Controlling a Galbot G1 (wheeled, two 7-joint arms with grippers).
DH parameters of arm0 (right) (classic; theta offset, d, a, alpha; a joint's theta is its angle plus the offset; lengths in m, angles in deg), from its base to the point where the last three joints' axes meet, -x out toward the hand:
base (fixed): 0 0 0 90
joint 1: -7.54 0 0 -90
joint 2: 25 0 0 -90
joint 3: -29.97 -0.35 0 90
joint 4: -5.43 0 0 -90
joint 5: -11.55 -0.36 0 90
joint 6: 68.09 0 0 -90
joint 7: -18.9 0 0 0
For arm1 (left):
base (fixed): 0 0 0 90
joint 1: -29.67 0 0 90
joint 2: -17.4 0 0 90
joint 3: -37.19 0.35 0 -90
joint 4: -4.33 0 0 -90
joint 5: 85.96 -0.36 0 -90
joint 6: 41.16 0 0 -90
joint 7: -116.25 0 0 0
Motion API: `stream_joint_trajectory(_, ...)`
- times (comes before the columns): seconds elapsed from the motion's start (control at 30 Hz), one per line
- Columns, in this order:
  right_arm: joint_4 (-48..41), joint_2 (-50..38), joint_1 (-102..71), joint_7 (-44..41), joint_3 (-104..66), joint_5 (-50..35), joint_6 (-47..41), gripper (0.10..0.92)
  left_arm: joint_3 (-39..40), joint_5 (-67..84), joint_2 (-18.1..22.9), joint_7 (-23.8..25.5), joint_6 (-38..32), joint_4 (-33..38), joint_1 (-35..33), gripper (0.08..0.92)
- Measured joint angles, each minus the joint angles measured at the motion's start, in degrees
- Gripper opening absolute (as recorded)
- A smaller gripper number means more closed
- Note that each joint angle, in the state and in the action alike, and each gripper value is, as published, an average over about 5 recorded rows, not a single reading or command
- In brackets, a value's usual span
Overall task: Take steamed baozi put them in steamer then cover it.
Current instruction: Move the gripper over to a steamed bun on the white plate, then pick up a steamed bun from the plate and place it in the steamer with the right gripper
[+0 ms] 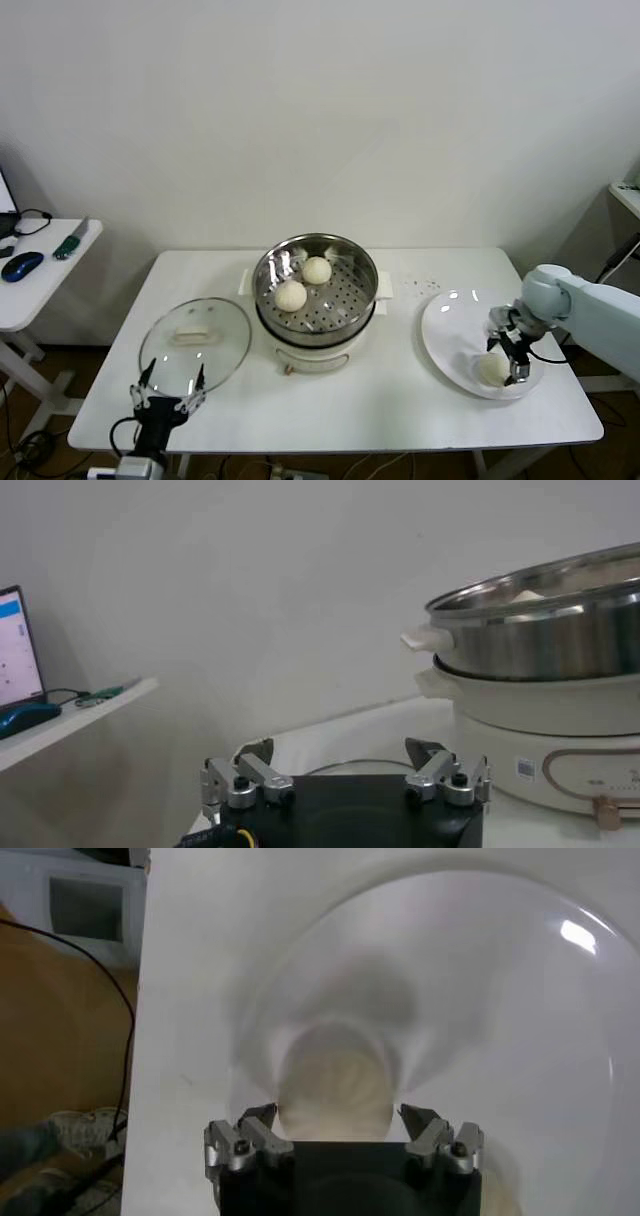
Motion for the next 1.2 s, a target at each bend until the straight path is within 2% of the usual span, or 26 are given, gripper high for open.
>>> stream_joint_trajectory(0.2,-0.3,0.3,0.0,-0.3,0.2,0.3,0.3,0.724,0.1,-0.1,0.1,0.0,0.0,0.1,-0.1,0.823)
stream_joint_trajectory(0.33,-0.3,0.3,0.2,-0.3,0.6,0.4,0.6,0.7,0.0,-0.1,0.2,0.0,-0.2,0.1,-0.3,0.823)
stream_joint_trajectory(0.63,0.8,0.0,3.1,-0.8,2.4,0.1,1.8,0.687,-0.2,0.0,0.1,0.0,-0.4,0.4,-0.6,0.823)
stream_joint_trajectory(0.83,2.9,1.2,11.2,-2.1,7.6,-0.3,5.5,0.687,0.1,0.0,-0.1,0.0,-0.1,0.7,-0.4,0.823)
stream_joint_trajectory(1.2,5.3,10.0,32.1,-3.7,18.1,-2.1,15.7,0.688,0.4,-0.4,-0.1,0.0,0.1,1.3,-0.4,0.823)
